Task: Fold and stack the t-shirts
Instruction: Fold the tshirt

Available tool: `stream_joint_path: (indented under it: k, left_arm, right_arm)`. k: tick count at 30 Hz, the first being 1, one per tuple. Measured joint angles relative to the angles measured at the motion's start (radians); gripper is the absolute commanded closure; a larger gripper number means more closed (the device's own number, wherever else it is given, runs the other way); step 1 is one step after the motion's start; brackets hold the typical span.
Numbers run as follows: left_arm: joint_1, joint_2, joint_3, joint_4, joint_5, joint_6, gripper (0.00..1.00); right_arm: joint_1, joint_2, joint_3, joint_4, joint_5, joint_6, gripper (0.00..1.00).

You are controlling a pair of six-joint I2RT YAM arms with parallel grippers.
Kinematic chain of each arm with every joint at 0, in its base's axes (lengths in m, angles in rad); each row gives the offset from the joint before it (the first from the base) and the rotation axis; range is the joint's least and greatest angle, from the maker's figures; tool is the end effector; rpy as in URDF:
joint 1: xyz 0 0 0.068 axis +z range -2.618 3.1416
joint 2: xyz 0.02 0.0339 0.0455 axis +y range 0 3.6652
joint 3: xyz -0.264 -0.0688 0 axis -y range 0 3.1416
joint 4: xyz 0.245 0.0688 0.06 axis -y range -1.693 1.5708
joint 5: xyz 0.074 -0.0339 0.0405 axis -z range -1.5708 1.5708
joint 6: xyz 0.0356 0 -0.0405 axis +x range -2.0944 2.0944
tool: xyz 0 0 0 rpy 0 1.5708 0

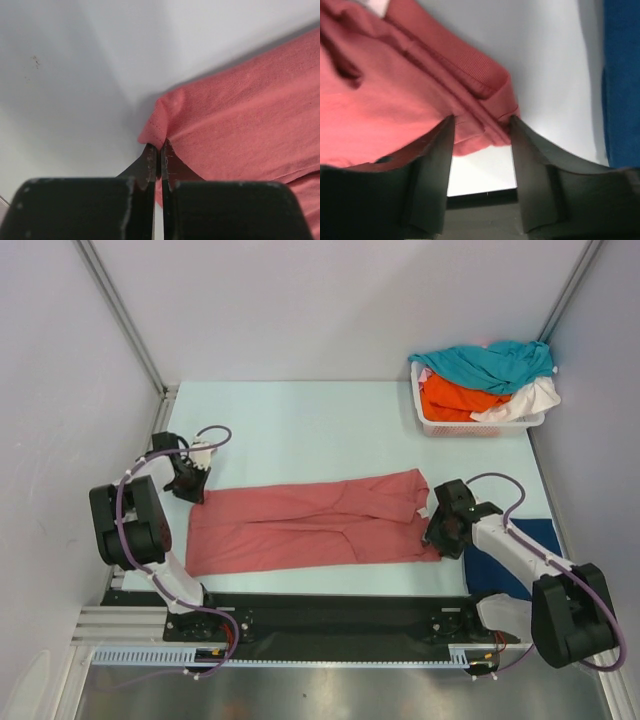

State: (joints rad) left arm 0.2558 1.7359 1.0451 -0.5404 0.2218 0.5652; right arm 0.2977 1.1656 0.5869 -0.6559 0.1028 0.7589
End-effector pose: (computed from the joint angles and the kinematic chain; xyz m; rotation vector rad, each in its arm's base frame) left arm 0.3180 0.0751 0.1615 0.4742 2.7011 -0.0924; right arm 0.1827 0.0522 0.1691 0.6632 2.7182 0.1150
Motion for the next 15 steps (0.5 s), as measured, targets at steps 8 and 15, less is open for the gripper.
stream_joint_path:
  k: [8,15]
  left_arm:
    - [0.003,-0.026,-0.026,-0.025,-0.001,0.048,1.0]
    - [-0.006,-0.12,-0.125,-0.116,0.053,0.174,0.98]
  right_arm:
    - [-0.003,0.136,0.045,0.036,-0.035,-0.041,1.0]
    - [-0.017,0.387,0.273,-0.059,-0.05,-0.141,1.0]
